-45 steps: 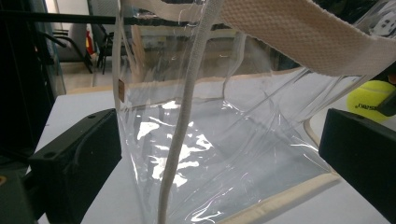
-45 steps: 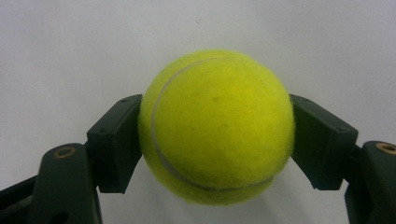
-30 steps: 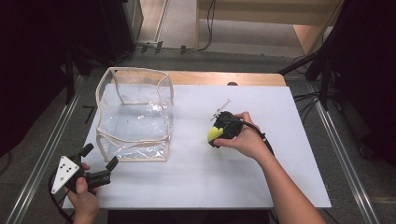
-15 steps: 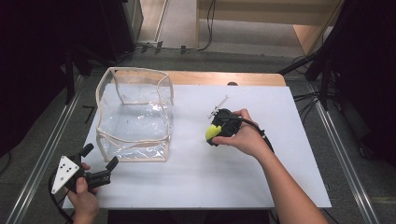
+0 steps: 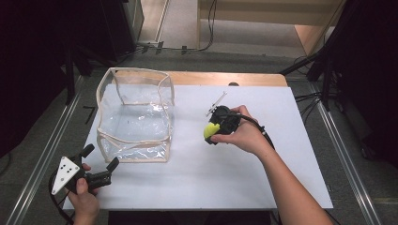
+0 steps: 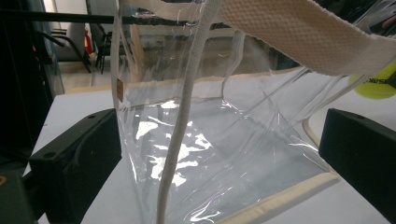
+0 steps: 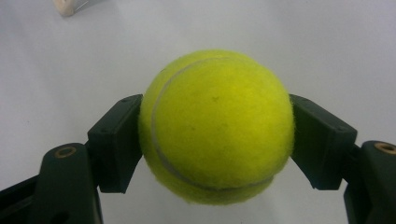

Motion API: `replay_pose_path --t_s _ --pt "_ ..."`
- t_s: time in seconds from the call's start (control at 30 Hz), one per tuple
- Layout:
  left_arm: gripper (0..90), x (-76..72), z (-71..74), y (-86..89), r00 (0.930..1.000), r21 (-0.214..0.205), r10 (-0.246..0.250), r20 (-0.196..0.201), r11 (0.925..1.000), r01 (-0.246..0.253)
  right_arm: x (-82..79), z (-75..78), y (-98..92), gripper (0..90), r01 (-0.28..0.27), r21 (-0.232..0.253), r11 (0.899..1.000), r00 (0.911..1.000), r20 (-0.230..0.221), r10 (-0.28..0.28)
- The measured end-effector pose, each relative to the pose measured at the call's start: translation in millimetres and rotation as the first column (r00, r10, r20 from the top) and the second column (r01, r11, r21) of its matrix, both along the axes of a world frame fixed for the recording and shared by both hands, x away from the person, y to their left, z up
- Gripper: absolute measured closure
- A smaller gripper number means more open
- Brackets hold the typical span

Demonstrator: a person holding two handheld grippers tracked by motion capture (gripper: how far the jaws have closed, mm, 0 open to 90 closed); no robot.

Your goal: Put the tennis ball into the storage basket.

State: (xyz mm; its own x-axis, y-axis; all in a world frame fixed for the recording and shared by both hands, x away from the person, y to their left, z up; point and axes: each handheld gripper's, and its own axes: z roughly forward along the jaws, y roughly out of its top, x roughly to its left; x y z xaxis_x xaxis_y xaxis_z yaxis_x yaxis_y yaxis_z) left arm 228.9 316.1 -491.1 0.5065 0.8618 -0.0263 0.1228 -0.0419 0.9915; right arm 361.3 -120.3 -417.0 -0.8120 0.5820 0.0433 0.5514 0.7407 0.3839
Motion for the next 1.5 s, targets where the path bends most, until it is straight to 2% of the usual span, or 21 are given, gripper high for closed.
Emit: replay_pose_path --t_s 0.73,1.5 --pt "0.0 0.0 0.1 -0.1 1.0 0.003 -0.003 0.0 1.0 0.003 5.9 35.0 14.0 23.5 -0.044 -0.013 0.999 0.999 0.003 0.044" --pt "0.0 0.1 0.1 0.2 1.0 0.001 -0.003 0.001 1.0 0.003 4.6 58.0 25.7 23.6 -0.079 -0.004 0.997 0.9968 0.013 0.079"
